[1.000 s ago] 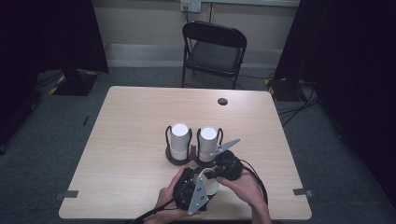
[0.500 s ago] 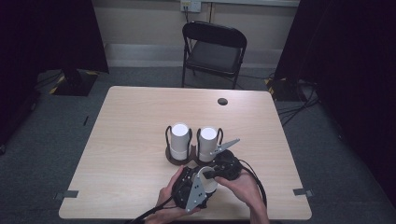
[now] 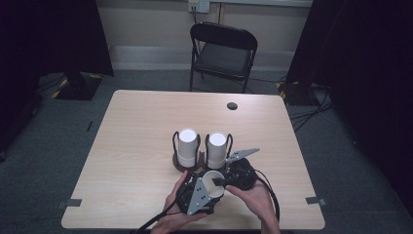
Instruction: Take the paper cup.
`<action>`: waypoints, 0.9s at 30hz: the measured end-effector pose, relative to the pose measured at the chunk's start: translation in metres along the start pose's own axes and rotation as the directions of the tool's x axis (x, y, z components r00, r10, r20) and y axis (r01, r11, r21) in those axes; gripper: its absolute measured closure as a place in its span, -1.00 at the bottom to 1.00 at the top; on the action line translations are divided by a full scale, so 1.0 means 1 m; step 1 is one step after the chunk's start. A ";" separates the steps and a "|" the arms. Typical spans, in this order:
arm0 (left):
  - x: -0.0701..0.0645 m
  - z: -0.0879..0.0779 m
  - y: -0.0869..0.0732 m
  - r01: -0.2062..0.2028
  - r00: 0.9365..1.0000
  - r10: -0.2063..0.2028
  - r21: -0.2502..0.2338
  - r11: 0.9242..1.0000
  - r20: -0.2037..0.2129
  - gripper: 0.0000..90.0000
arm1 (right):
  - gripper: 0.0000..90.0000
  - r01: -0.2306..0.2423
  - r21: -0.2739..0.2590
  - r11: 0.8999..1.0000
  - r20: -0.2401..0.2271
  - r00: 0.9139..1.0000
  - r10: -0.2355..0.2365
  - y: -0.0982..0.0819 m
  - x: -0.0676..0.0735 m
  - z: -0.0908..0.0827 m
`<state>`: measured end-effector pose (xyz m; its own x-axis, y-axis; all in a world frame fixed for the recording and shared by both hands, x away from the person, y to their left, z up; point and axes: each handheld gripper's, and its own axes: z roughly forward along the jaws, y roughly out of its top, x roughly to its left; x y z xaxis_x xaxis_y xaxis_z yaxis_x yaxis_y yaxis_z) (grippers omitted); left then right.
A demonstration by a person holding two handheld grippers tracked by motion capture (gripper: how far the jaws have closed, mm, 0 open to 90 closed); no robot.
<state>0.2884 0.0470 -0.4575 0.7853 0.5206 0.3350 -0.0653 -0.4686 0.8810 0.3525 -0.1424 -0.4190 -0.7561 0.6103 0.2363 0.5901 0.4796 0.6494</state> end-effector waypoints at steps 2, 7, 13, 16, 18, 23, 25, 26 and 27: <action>0.002 -0.001 -0.002 0.012 1.000 -0.012 0.001 1.000 -0.005 -0.50 | 0.41 -0.009 -0.035 0.999 0.007 1.000 0.009 -0.001 0.000 -0.003; 0.005 -0.002 -0.006 0.060 0.998 -0.060 -0.009 0.998 -0.016 -0.50 | 0.36 -0.014 -0.093 0.996 0.012 1.000 0.015 -0.004 -0.001 -0.006; 0.010 -0.005 -0.011 0.136 0.990 -0.137 -0.032 0.990 -0.026 -0.50 | 0.26 -0.006 -0.210 0.978 0.014 1.000 0.009 -0.013 0.000 -0.009; 0.014 -0.008 -0.014 0.161 0.986 -0.163 -0.038 0.986 -0.039 -0.50 | 0.22 -0.003 -0.309 0.951 0.022 1.000 0.010 -0.019 0.001 -0.013; 0.015 -0.009 -0.015 0.166 0.985 -0.167 -0.040 0.985 -0.038 -0.50 | 0.21 -0.003 -0.324 0.946 0.025 1.000 0.012 -0.021 0.000 -0.014; 0.019 -0.017 -0.017 0.203 0.978 -0.205 -0.046 0.978 -0.044 -0.51 | 0.10 -0.002 -0.415 0.910 0.074 0.997 0.036 -0.031 -0.004 -0.020; 0.021 -0.020 -0.018 0.214 0.975 -0.216 -0.052 0.975 -0.049 -0.51 | 0.07 -0.003 -0.441 0.897 0.083 0.996 0.044 -0.035 -0.005 -0.021; 0.022 -0.021 -0.019 0.223 0.973 -0.226 -0.058 0.973 -0.053 -0.51 | 0.04 0.001 -0.456 0.890 0.104 0.993 0.052 -0.038 -0.006 -0.022; 0.023 -0.023 -0.019 0.230 0.971 -0.233 -0.060 0.971 -0.056 -0.51 | 0.02 0.004 -0.471 0.882 0.116 0.992 0.057 -0.040 -0.007 -0.023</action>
<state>0.2936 0.0850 -0.4588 0.7432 0.6546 0.1383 0.0801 -0.2923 0.9530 0.3278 -0.1809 -0.4303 -0.6831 0.7060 0.1873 0.3837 0.1287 0.9144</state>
